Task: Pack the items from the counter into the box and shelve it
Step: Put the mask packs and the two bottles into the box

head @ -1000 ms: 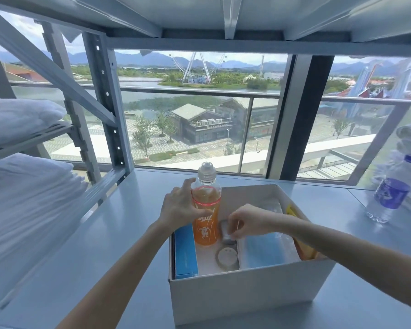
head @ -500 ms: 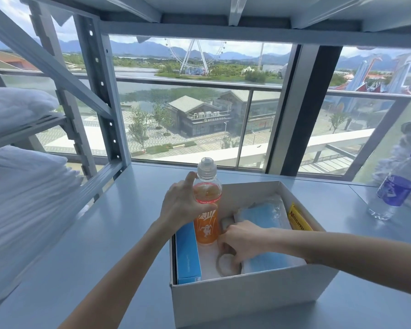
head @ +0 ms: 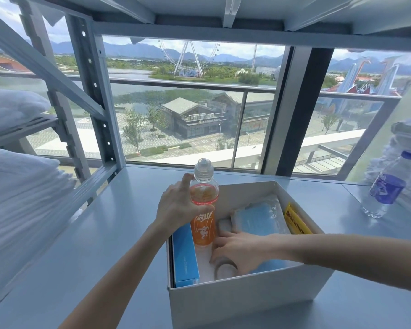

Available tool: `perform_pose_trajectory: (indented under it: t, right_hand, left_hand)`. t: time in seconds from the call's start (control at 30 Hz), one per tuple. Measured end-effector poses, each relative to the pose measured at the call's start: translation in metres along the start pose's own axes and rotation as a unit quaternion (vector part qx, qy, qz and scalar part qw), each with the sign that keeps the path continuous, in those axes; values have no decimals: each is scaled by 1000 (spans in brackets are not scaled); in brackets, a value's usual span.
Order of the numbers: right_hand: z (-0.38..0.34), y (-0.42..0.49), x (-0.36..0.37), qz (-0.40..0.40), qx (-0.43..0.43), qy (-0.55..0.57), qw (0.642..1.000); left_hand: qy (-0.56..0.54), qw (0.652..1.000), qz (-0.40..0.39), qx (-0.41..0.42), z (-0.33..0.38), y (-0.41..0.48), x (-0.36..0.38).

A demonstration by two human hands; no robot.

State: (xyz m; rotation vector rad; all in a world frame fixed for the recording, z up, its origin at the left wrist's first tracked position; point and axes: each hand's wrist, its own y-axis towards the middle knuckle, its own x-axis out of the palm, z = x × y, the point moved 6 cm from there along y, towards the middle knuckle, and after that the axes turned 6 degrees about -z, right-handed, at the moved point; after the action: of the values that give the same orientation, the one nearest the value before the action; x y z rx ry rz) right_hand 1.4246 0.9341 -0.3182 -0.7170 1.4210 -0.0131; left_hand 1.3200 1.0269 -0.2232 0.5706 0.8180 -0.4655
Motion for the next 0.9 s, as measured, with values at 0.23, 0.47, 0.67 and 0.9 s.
perform_pose_trajectory:
  t: [0.23,0.47,0.67,0.9]
  right_hand:
    - [15,-1,0,13,74,72,995]
    - [47,-25,-49,158,130,143,968]
    - [97,-54,-92,285,243,185,909]
    - [77,-20,-75,250,212,107,939]
  left_hand:
    - [5,1000,3,3,-1,0,1]
    - [3,1000,-1,0,-1,0,0]
    - [3,1000,-6,0,0,1,0]
    - [4,1000,-8,3,2,-1,0]
